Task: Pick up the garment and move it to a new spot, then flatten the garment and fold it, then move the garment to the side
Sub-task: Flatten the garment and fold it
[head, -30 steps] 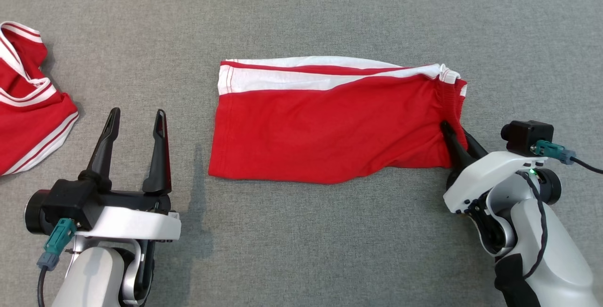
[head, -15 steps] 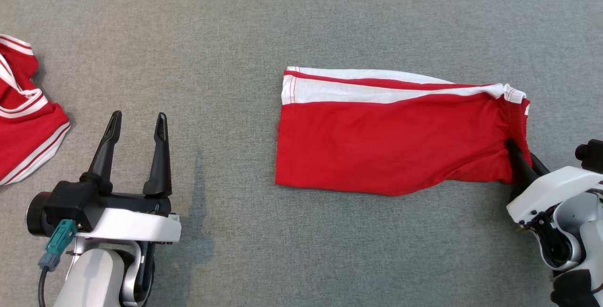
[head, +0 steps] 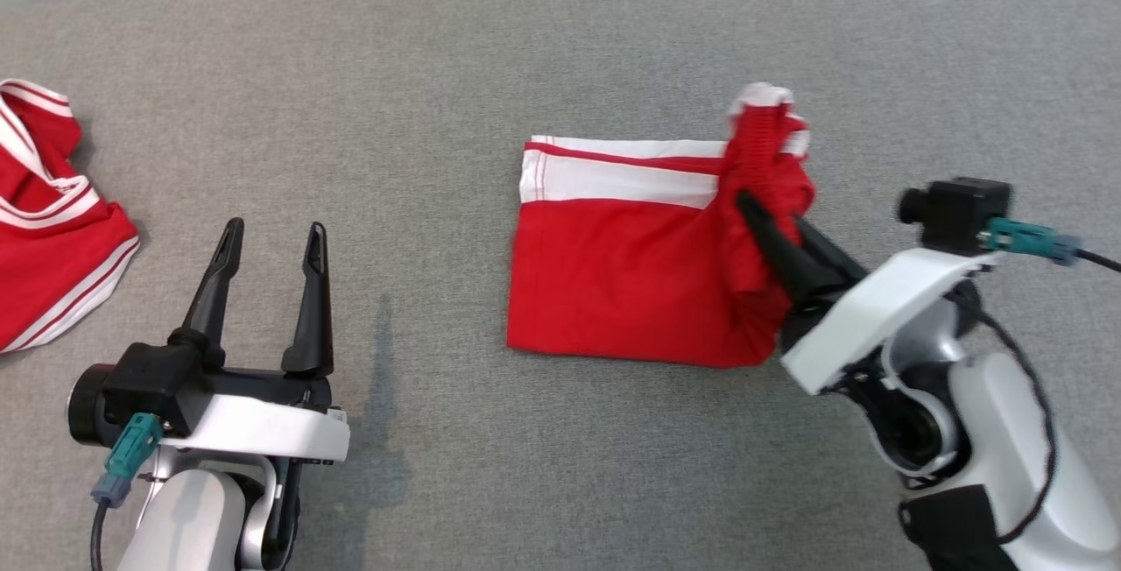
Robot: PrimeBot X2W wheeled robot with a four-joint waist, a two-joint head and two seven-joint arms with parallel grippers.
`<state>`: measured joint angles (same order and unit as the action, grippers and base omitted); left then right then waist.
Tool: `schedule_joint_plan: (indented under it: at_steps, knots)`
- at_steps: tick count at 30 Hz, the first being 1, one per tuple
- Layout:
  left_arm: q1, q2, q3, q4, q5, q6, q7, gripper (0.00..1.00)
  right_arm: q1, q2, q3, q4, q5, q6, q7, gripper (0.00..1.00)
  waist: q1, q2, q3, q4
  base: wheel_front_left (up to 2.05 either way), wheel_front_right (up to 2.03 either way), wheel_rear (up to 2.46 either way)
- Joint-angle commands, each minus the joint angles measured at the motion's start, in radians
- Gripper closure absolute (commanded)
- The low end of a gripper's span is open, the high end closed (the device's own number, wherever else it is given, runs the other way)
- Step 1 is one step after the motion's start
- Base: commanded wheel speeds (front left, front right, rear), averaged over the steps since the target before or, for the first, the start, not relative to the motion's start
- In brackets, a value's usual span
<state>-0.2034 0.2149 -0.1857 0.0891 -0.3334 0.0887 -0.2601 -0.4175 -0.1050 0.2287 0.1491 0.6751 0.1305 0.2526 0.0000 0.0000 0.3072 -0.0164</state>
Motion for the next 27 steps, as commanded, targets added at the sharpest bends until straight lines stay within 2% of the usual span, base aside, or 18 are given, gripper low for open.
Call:
schedule_joint_plan:
  at_steps: [1,6,9,15,16,17,18,19,27]
  knots:
    - [-0.003,0.001,-0.003,0.003,0.006,-0.005,-0.005,0.00,-0.018,0.010,0.028,-0.008,-0.006,0.000,0.010,1.00,0.0000,0.0000,0.002,0.011,0.00,0.00,0.00]
    - [-0.025,-0.011,-0.016,0.012,0.001,-0.010,-0.004,0.00,-0.078,0.037,0.124,0.037,-0.051,0.000,-0.008,1.00,0.0000,0.0000,0.022,0.054,0.00,0.00,0.00]
    - [-0.038,-0.020,-0.023,0.020,-0.005,-0.018,-0.004,0.00,-0.119,0.042,0.166,0.104,-0.110,0.000,-0.042,1.00,0.0000,0.0000,0.038,0.086,0.00,0.00,0.00]
    - [-0.072,-0.038,-0.031,0.042,0.001,-0.034,-0.005,0.00,-0.180,0.051,0.238,0.250,-0.135,0.000,-0.120,1.00,0.0000,0.0000,0.074,0.125,0.00,0.00,0.00]
    - [-0.076,-0.039,-0.029,0.044,0.003,-0.036,-0.005,0.00,-0.186,0.052,0.253,0.269,-0.129,0.000,-0.122,0.87,0.0000,0.0000,0.077,0.127,0.00,0.00,0.00]
    - [-0.079,-0.041,-0.027,0.045,0.004,-0.039,-0.005,0.00,-0.191,0.053,0.265,0.279,-0.118,0.000,-0.133,0.63,0.0000,0.0000,0.080,0.127,0.00,0.00,0.00]
    - [-0.080,-0.044,-0.026,0.046,0.007,-0.042,-0.005,0.00,-0.197,0.052,0.277,0.286,-0.105,0.000,-0.144,0.04,0.0000,0.0000,0.082,0.127,0.00,0.00,0.00]
    - [-0.082,-0.045,-0.025,0.047,0.009,-0.043,-0.005,0.00,-0.201,0.052,0.292,0.293,-0.095,0.000,-0.153,0.00,0.0000,0.0000,0.084,0.127,0.00,0.00,0.00]
    - [-0.087,-0.051,-0.010,0.050,0.020,-0.055,-0.005,0.00,-0.201,0.052,0.372,0.264,-0.037,0.000,-0.220,0.00,0.0000,0.0000,0.086,0.103,0.00,0.00,0.00]
